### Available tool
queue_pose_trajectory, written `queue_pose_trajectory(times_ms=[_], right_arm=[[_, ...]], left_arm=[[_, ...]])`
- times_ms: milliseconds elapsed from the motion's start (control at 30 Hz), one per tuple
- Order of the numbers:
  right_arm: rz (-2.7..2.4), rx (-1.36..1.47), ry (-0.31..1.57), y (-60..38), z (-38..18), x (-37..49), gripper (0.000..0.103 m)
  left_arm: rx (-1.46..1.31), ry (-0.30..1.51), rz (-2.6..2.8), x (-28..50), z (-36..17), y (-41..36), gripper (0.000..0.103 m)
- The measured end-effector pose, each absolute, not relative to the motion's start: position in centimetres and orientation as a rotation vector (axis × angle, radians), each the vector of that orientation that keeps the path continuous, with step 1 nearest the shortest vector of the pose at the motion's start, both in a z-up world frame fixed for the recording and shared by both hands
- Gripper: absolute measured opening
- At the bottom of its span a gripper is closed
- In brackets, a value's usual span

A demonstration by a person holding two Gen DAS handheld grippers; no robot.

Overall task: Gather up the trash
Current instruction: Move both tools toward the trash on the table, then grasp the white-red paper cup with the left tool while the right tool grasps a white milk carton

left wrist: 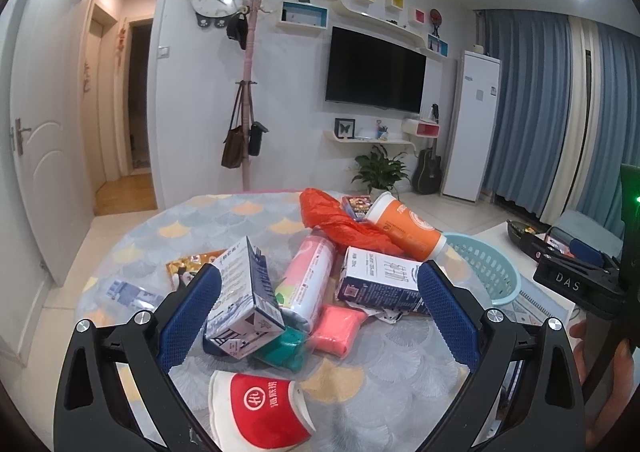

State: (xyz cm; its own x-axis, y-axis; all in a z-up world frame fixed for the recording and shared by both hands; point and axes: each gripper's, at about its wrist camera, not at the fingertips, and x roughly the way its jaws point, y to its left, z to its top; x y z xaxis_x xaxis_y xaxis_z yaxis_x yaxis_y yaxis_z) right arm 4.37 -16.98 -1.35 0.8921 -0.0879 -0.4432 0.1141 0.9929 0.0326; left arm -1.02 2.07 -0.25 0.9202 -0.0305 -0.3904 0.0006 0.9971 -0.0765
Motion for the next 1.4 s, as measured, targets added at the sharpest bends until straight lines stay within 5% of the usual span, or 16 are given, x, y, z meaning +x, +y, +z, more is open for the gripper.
queue_pose_trajectory(times_ms=[400, 567, 767, 1400], right_arm=[[-0.025, 0.029, 0.449, -15.6, -1.6, 4.2, 0.088], [0.082, -0.008, 0.46, -13.7, -2.1, 4.8, 0.068], [0.213, -0.011, 0.497, -12.2, -3.3, 7.1, 0.055], [0.524, 0.051, 0.829, -9.9, -7.4, 18.1, 0.061]], left_arm=[[-0.077, 0.43, 0.055, -2.5, -0.5, 4.7, 0.095], [-0.097, 0.496, 0.103, -3.6, -2.0, 7.4, 0.095], [-0.165, 0.618, 0.076, -3.5, -5.0, 10.3, 0.095], [-0.26, 0.843, -0.126, 0.0, -9.5, 7.2, 0.095]])
